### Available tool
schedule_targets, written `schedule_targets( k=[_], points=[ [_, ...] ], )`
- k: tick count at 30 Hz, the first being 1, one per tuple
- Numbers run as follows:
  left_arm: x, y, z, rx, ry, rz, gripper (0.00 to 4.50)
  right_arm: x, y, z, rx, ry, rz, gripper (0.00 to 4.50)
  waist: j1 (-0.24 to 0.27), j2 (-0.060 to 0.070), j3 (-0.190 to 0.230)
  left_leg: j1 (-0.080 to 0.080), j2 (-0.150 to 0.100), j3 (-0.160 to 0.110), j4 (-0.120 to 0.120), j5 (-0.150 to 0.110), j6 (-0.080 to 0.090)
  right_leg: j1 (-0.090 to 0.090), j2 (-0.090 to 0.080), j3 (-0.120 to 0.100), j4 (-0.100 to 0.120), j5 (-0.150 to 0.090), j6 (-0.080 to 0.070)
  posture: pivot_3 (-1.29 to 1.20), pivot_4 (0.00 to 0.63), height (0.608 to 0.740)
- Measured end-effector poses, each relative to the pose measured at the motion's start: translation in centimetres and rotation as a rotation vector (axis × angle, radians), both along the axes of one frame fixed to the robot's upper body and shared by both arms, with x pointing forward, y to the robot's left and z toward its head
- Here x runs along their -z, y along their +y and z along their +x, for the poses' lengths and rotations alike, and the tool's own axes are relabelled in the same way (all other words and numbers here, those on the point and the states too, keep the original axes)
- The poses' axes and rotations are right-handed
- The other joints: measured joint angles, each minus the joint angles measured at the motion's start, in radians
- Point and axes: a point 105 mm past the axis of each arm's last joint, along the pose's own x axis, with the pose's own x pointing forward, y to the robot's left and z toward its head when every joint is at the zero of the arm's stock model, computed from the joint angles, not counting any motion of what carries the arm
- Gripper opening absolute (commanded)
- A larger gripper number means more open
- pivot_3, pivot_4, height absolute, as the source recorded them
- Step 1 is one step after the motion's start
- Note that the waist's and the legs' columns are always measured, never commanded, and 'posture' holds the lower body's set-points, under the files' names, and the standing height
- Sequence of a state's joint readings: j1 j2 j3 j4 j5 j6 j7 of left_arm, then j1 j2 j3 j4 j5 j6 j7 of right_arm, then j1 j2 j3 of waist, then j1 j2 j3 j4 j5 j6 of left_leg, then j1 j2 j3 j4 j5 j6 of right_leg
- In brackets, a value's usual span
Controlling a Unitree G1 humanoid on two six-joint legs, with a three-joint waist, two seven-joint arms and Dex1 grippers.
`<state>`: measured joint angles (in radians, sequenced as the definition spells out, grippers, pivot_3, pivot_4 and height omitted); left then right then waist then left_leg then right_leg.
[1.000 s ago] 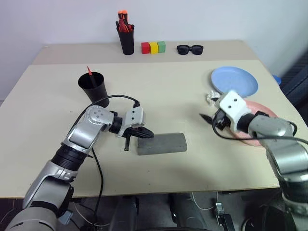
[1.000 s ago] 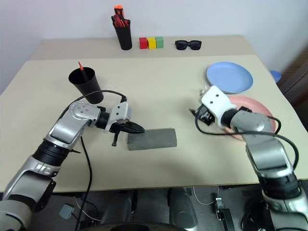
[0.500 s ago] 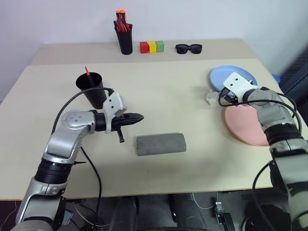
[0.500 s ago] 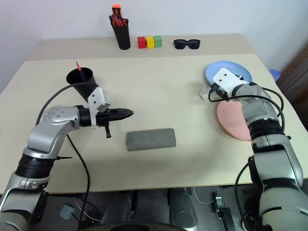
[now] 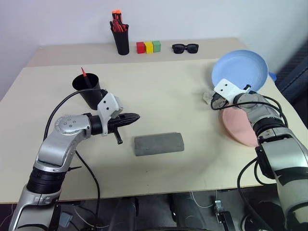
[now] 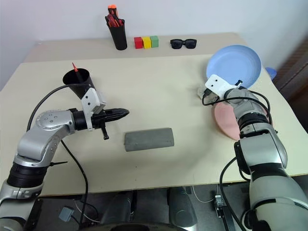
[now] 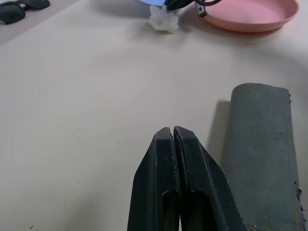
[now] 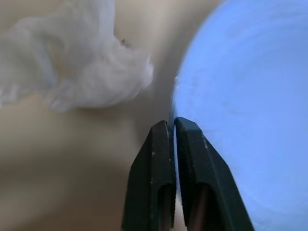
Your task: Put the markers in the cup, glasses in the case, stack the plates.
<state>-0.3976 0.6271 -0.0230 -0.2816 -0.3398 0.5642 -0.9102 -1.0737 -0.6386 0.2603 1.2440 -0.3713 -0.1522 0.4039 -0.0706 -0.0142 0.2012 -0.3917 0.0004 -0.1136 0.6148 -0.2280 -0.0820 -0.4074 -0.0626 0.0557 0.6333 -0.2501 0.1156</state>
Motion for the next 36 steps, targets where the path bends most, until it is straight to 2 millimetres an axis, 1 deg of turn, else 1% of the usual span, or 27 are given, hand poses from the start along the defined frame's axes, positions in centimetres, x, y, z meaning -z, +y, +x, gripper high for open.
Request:
schedule_targets(
  k=[1,4,5,6,7,8,9,10,12,13,14,17,18,20,22,23,24,26,27,29,30,32,33,34,36],
  points=[
    [0.1,0.0,0.0,0.0,0.001,0.001,0.0,-0.6,-0.1,0.0,-0.008,-0.02,-0.012,0.04,0.0,0.001,0.0,0.0,0.0,0.0,0.0,0.0,0.0,0.0,0.0,0.0,0.0,0.0,0.0,0.0,0.15,0.74],
    [0.4,-0.3,-0.2,0.009,0.009,0.004,0.0,-3.8,-0.6,-0.4,-0.06,-0.111,-0.048,0.04,0.003,0.002,0.001,0.0,0.0,0.0,-0.001,0.0,0.0,0.0,0.0,0.0,0.0,0.0,0.0,0.0,0.15,0.74],
    [0.6,-0.4,-0.3,0.015,0.015,0.007,0.0,-5.0,-0.7,-1.0,-0.089,-0.144,-0.047,0.04,0.005,0.002,0.001,0.0,0.0,-0.001,-0.001,0.0,0.0,0.0,0.0,0.0,0.0,0.0,0.0,0.0,0.15,0.74],
    [0.7,-0.6,-0.4,0.021,0.02,0.007,0.0,-5.7,-0.7,-1.4,-0.105,-0.16,-0.042,0.04,0.006,0.002,0.001,0.0,0.0,-0.001,-0.001,0.0,0.0,0.0,0.0,0.0,0.0,0.0,0.0,0.0,0.15,0.74],
    [0.7,-0.9,-0.5,0.036,0.021,0.007,0.0,-6.1,-0.7,-2.5,-0.135,-0.173,-0.033,0.04,0.014,0.002,0.001,-0.001,0.0,-0.001,-0.001,0.0,0.0,0.0,0.0,-0.001,0.0,0.0,0.0,0.0,0.15,0.74],
    [0.8,-1.1,-0.6,0.047,0.023,0.008,0.0,-6.0,-0.8,-3.9,-0.158,-0.164,-0.018,0.04,0.021,0.002,0.001,-0.001,0.0,-0.001,-0.002,0.0,0.001,0.0,0.0,-0.001,0.0,0.0,0.0,0.0,0.15,0.74],
    [0.8,-1.3,-0.6,0.058,0.028,0.007,0.0,-5.4,-1.1,-5.5,-0.169,-0.128,-0.005,0.04,0.029,0.002,0.001,-0.001,0.0,-0.001,-0.001,-0.001,0.001,0.0,0.0,-0.001,-0.001,0.0,0.0,0.0,0.15,0.74],
    [0.8,-1.5,-0.6,0.072,0.028,0.007,0.0,-4.5,-1.5,-7.7,-0.184,-0.071,-0.003,0.04,0.042,0.003,0.0,-0.002,0.0,-0.002,-0.001,-0.001,0.001,0.0,0.0,-0.002,-0.001,-0.001,0.001,0.0,0.15,0.74],
    [1.0,-1.6,-0.6,0.084,0.041,0.014,0.0,-2.5,-1.8,-11.4,-0.195,0.064,0.015,0.04,0.052,0.004,0.0,-0.001,-0.001,-0.001,0.0,-0.001,0.002,0.001,-0.001,-0.001,-0.001,-0.001,0.001,0.0,0.15,0.74],
    [1.0,-1.6,-0.5,0.092,0.047,0.015,0.0,-1.8,-1.7,-13.0,-0.199,0.119,0.035,0.04,0.053,0.004,0.0,-0.001,-0.001,0.0,0.001,-0.001,0.002,0.001,-0.001,-0.001,-0.001,-0.001,0.001,0.0,0.15,0.74],
    [1.1,-1.8,-0.5,0.102,0.052,0.015,0.0,-1.5,-1.5,-14.2,-0.197,0.151,0.061,0.04,0.053,0.004,0.0,-0.001,0.0,0.0,0.002,-0.001,0.002,0.002,-0.001,-0.001,-0.001,-0.001,0.001,0.0,0.15,0.74],
    [0.9,-2.8,-0.6,0.15,0.049,0.011,0.0,-1.5,-1.5,-16.9,-0.17,0.209,0.084,0.04,0.043,0.004,0.0,0.001,0.0,0.002,0.006,-0.001,0.001,0.004,0.0,0.001,-0.001,-0.002,-0.003,0.0,0.15,0.74],
    [0.9,-3.1,-0.6,0.163,0.048,0.008,0.0,-1.5,-1.7,-17.5,-0.157,0.227,0.079,0.3,0.04,0.004,0.0,0.002,0.0,0.002,0.008,-0.001,0.001,0.005,0.0,0.001,-0.001,-0.002,-0.003,0.0,0.15,0.74],
    [1.1,-3.3,-0.4,0.171,0.054,0.003,0.0,-1.2,-1.9,-18.1,-0.134,0.254,0.083,0.95,0.03,0.004,0.0,0.001,0.0,0.002,0.011,-0.001,0.001,0.007,0.0,0.001,-0.001,-0.002,-0.002,0.0,0.15,0.74],
    [1.2,-3.3,-0.3,0.172,0.056,0.004,0.0,-1.1,-1.8,-18.1,-0.13,0.26,0.094,1.91,0.023,0.004,0.0,0.001,0.0,0.003,0.012,-0.001,0.001,0.007,-0.001,0.001,-0.001,-0.002,-0.002,0.0,0.15,0.74],
    [1.3,-3.2,-0.3,0.173,0.057,0.005,0.0,-1.4,-1.4,-17.9,-0.139,0.248,0.094,2.5,0.022,0.004,0.0,0.001,0.0,0.003,0.012,-0.001,0.001,0.007,0.0,0.001,-0.001,-0.002,-0.002,0.0,0.15,0.74],
    [1.3,-3.2,-0.3,0.174,0.056,0.006,0.0,-2.0,-1.0,-17.4,-0.154,0.222,0.089,2.95,0.022,0.004,0.0,0.001,0.0,0.003,0.012,-0.001,0.001,0.006,0.0,0.001,-0.001,-0.001,-0.002,0.0,0.15,0.74],
    [1.4,-3.2,-0.3,0.174,0.055,0.008,0.0,-3.2,0.1,-16.3,-0.19,0.155,0.088,2.95,0.023,0.004,0.0,0.001,0.0,0.003,0.011,-0.001,0.001,0.006,0.0,0.001,-0.001,-0.001,-0.003,0.0,0.15,0.74],
    [1.5,-3.2,-0.3,0.169,0.056,0.008,0.0,-4.0,1.2,-15.1,-0.222,0.095,0.119,2.95,0.022,0.003,0.0,0.001,0.001,0.003,0.011,-0.001,0.001,0.006,0.0,0.001,-0.001,0.0,-0.004,0.0,0.15,0.74],
    [1.6,-3.0,-0.3,0.157,0.057,0.003,0.0,-4.4,2.9,-13.0,-0.25,0.024,0.195,2.95,0.02,0.002,0.0,0.001,0.001,0.003,0.012,-0.001,0.001,0.006,0.0,0.001,-0.001,0.0,-0.004,0.0,0.15,0.74],
    [1.7,-2.9,-0.4,0.151,0.059,0.001,0.0,-4.2,3.4,-11.7,-0.241,0.001,0.234,2.95,0.021,0.002,0.0,0.001,0.001,0.003,0.012,-0.001,0.001,0.006,0.0,0.001,-0.001,0.0,-0.004,0.0,0.15,0.74],
    [1.8,-2.8,-0.4,0.141,0.06,-0.001,0.0,-2.9,3.7,-9.6,-0.194,0.002,0.277,2.95,0.028,0.002,0.0,0.0,0.0,0.002,0.011,-0.001,0.001,0.006,0.0,0.001,-0.001,0.0,-0.004,0.0,0.15,0.74],
    [1.9,-2.7,-0.5,0.131,0.061,-0.001,0.0,-2.3,3.7,-8.6,-0.165,0.003,0.298,2.95,0.03,0.002,0.0,-0.001,0.0,0.002,0.011,-0.001,0.001,0.005,0.0,0.001,-0.001,0.0,-0.003,0.0,0.15,0.74],
    [2.1,-2.5,-0.5,0.119,0.064,-0.003,0.0,-1.7,3.8,-7.2,-0.125,-0.004,0.334,2.95,0.028,0.002,0.0,-0.001,0.0,0.002,0.011,-0.001,0.001,0.005,0.0,0.001,-0.001,0.0,-0.003,0.0,0.15,0.74],
    [2.1,-2.4,-0.9,0.108,0.064,-0.011,0.0,-0.6,3.6,-5.3,-0.066,-0.002,0.375,2.95,0.029,0.002,0.001,-0.002,0.0,0.002,0.009,-0.001,0.001,0.004,-0.001,0.001,-0.002,0.001,-0.001,0.0,0.15,0.74]
  ],
)
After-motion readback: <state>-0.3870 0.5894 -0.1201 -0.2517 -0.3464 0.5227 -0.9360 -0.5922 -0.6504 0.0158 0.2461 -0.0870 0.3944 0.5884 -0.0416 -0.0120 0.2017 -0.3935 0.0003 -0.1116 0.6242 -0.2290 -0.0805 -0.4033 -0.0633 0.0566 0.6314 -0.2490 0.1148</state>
